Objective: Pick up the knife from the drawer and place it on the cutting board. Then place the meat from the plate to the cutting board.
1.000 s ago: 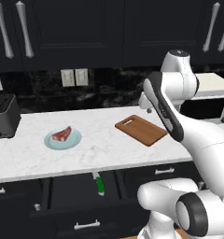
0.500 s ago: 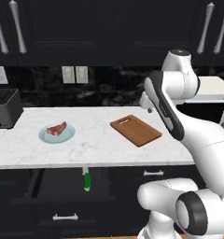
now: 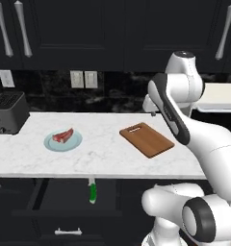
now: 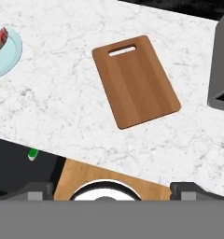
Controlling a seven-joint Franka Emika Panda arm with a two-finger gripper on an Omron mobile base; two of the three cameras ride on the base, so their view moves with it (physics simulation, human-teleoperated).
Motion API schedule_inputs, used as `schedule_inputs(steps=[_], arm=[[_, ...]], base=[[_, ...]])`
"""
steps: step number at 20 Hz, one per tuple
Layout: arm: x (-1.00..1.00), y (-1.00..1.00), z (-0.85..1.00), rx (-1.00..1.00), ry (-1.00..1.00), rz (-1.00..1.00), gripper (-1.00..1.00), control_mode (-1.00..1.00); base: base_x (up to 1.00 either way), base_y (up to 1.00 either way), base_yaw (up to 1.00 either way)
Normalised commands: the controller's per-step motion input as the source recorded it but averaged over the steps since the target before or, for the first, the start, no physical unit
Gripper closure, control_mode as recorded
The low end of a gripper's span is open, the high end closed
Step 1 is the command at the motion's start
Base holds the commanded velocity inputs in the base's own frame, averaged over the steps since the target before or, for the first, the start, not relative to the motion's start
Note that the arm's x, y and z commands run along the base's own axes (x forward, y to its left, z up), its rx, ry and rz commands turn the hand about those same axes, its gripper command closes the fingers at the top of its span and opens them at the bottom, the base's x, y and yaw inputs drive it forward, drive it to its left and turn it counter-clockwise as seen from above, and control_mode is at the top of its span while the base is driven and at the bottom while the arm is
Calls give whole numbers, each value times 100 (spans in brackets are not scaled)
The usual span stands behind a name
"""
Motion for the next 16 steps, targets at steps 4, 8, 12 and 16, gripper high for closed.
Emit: schedule_inputs(steps=[4,8,12,16], arm=[[0,0,0,0,0,0,-100,100],[0,0,0,0,0,0,-100,100],[0,0,0,0,0,0,-100,100],[0,0,0,0,0,0,-100,100]], base=[[0,0,14],[0,0,0],[0,0,0],[-6,0,0]])
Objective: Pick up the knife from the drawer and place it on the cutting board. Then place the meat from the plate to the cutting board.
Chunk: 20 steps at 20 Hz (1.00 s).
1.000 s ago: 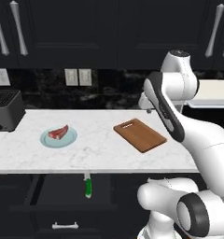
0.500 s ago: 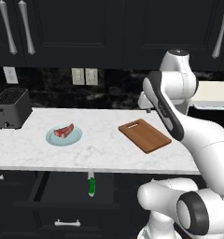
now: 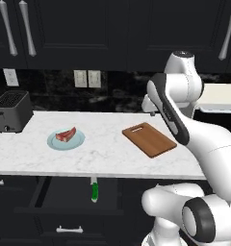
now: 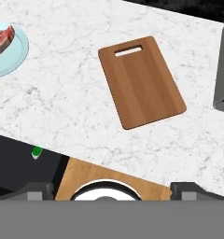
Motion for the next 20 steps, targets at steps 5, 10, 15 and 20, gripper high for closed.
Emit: schedule_inputs(steps=[5,10,15,20], arm=[[-91,59,-70,0,-1,-2,-100,-100],[-67,100,-100,-6,1,-10,-100,-100],[-17,100,-100,1,11,-2,-100,-100],[9,100,-100,0,25,-6,-100,-100]], base=[[0,0,0],[0,0,0],[0,0,0],[0,0,0]])
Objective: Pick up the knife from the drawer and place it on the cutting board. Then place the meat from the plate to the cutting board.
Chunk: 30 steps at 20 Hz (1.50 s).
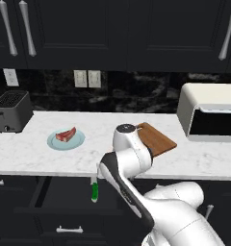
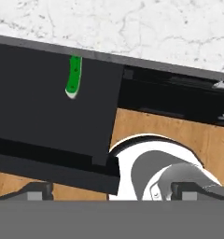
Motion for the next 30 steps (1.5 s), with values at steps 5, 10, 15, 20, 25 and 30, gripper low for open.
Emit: schedule_inputs(steps=[5,10,15,20,25,30], arm=[[13,100,-81,-1,25,-8,-100,-100],[13,100,-41,-5,8,0,-100,-100],[22,52,-21,-1,0,-1,-100,-100],[0,0,-2,0,-2,0,-100,-100],[3,0,-37,0,0,2,-100,-100],[19,-2,-48,6,-2,12,-100,-100]], base=[[0,0,0],[0,0,0],[0,0,0],[0,0,0],[0,0,0],[0,0,0]])
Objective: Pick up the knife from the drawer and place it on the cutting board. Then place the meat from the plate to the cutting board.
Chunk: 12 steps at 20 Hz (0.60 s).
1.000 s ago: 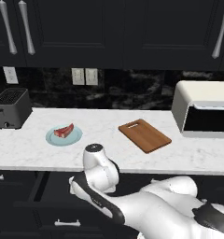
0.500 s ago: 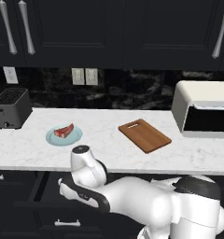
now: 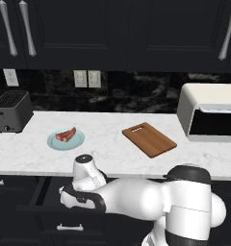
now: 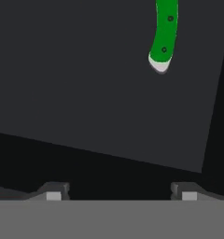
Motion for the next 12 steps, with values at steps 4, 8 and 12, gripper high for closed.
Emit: schedule_inputs(steps=[4,8,12], arm=[[-26,21,-29,1,0,8,-100,-100],[-72,52,-27,0,5,8,-100,-100],[-94,44,-45,2,8,11,-100,-100]], base=[[0,0,0],[0,0,0],[0,0,0]])
